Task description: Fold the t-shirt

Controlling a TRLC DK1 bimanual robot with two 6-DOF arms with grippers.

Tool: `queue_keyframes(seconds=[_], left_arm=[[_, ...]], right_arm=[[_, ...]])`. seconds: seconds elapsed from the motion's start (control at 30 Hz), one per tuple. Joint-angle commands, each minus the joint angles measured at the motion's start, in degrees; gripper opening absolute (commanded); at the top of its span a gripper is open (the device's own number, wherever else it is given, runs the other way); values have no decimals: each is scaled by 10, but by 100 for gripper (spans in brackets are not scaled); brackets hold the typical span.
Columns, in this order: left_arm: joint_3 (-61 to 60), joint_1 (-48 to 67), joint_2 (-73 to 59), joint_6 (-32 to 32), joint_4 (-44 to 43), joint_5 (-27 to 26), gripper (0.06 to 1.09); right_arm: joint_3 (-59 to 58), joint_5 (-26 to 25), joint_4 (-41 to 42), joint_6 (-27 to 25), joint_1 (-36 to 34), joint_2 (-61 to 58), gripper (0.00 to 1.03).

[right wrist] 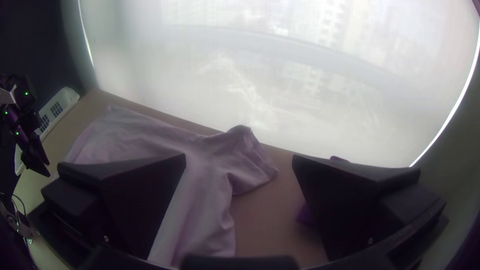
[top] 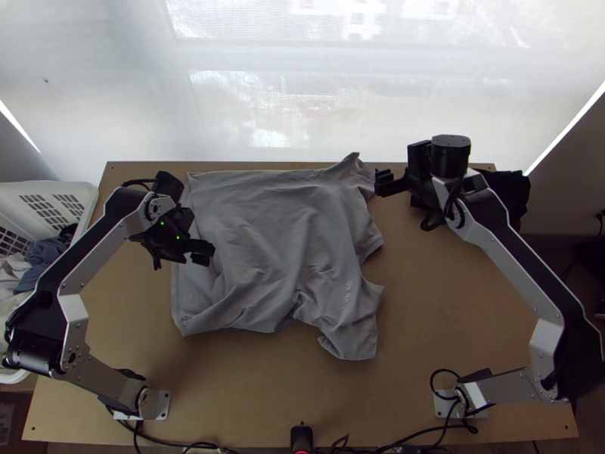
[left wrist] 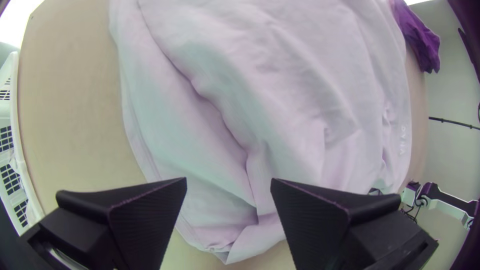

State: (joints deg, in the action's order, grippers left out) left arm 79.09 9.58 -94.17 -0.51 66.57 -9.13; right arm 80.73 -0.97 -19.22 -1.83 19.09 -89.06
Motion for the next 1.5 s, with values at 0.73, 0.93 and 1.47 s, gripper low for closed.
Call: queue_keyframes(seconds=[0.73,0.93,1.47], left_arm=[[-155,105,16,-59,-80,-26,63],[-158,105,13,-63,-88,-34,57],[-157,104,22,-65,-98,-34,25]], right_arm=[[-102,1,-21,-3,-16,117,99],[-101,1,-21,-3,-17,119,99],[-108,2,-21,-3,-26,127,99]])
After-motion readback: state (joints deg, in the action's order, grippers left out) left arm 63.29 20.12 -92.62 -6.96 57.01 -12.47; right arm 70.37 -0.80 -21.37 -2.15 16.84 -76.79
